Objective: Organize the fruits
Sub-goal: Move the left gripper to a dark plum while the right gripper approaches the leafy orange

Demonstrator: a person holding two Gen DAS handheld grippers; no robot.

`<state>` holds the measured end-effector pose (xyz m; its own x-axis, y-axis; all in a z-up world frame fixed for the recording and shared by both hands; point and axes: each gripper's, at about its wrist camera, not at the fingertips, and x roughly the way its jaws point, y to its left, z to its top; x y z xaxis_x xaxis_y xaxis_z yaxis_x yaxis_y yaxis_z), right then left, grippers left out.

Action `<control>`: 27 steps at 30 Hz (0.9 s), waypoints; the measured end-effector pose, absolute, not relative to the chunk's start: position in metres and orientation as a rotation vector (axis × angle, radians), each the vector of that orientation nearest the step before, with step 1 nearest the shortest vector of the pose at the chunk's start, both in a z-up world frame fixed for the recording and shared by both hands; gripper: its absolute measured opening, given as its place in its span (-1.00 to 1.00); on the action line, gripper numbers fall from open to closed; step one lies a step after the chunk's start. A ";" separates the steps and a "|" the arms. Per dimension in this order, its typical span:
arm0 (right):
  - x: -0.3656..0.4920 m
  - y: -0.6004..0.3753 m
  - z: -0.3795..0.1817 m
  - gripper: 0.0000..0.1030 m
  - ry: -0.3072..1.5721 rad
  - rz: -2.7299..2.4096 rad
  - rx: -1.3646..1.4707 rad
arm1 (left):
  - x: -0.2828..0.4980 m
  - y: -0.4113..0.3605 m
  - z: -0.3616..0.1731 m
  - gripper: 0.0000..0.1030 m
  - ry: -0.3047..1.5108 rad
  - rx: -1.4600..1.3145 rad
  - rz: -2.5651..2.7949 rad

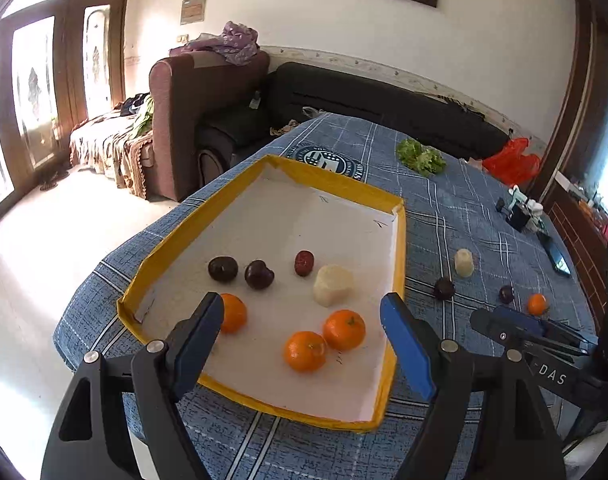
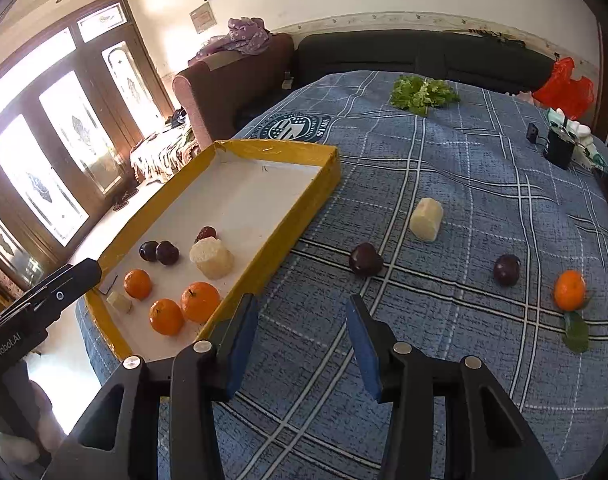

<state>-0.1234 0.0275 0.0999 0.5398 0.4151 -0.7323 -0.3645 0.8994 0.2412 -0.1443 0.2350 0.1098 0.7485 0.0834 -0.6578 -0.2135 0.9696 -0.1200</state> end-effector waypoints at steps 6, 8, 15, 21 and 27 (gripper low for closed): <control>-0.134 -0.002 0.097 0.03 0.877 0.442 0.092 | -0.143 0.201 0.109 0.55 0.723 -0.120 0.134; -0.135 -0.013 0.095 0.04 0.878 0.430 0.109 | -0.142 0.191 0.108 0.55 0.731 -0.103 0.123; -0.136 -0.048 0.088 0.07 0.882 0.388 0.172 | -0.135 0.160 0.100 0.55 0.769 -0.047 0.077; -0.133 -0.073 0.081 0.12 0.891 0.357 0.206 | -0.126 0.140 0.086 0.55 0.834 -0.022 0.030; -0.129 -0.097 0.073 0.16 0.907 0.317 0.249 | -0.117 0.113 0.075 0.55 0.866 0.027 -0.017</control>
